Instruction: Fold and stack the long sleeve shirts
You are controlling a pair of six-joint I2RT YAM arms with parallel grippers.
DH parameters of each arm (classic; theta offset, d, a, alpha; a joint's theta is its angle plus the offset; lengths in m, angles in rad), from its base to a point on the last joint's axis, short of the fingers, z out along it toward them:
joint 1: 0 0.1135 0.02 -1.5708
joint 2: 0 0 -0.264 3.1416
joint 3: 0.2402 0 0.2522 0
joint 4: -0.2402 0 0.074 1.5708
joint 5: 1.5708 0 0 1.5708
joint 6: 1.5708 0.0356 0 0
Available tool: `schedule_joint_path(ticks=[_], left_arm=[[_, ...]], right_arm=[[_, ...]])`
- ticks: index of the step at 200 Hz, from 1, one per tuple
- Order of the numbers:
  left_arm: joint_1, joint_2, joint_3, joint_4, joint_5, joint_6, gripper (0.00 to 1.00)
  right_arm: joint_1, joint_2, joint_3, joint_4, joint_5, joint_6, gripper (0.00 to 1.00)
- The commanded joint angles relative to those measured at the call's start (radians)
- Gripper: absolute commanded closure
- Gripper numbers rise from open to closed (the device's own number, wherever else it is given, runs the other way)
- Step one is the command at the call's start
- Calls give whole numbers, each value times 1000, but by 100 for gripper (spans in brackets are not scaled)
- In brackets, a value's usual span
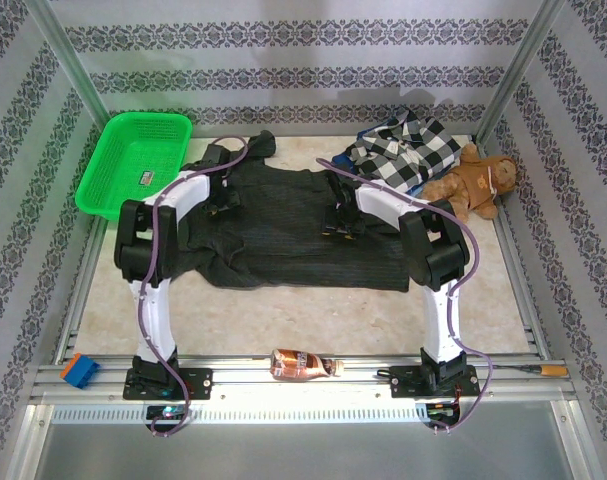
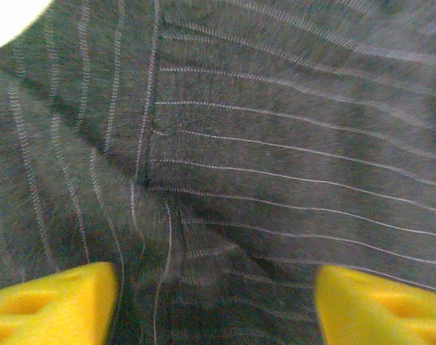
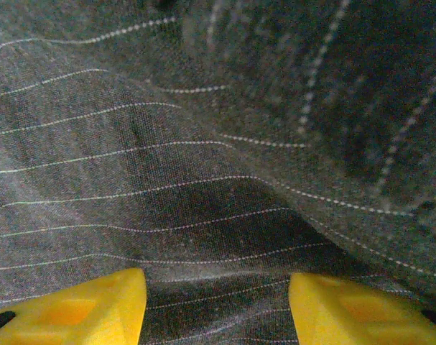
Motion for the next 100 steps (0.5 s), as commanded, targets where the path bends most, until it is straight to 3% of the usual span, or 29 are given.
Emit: schedule_joint_path(ticks=[1,28,58,100], left_arm=[[9,-245,-58,8,32,-87,11],[34,-499,-181,-160,59,-154,5],[118,-814,-424,-341,110,-233,5],[227,-1080,-736,-396,137,-341,9]], right_arm=[[-12,-19,-5,8,-2,-2,41],[1,-97,-6,37,-65,-33,37],[46,-146,46,37,-164,-84,33],[162,-54,216,31,-340,-104,30]])
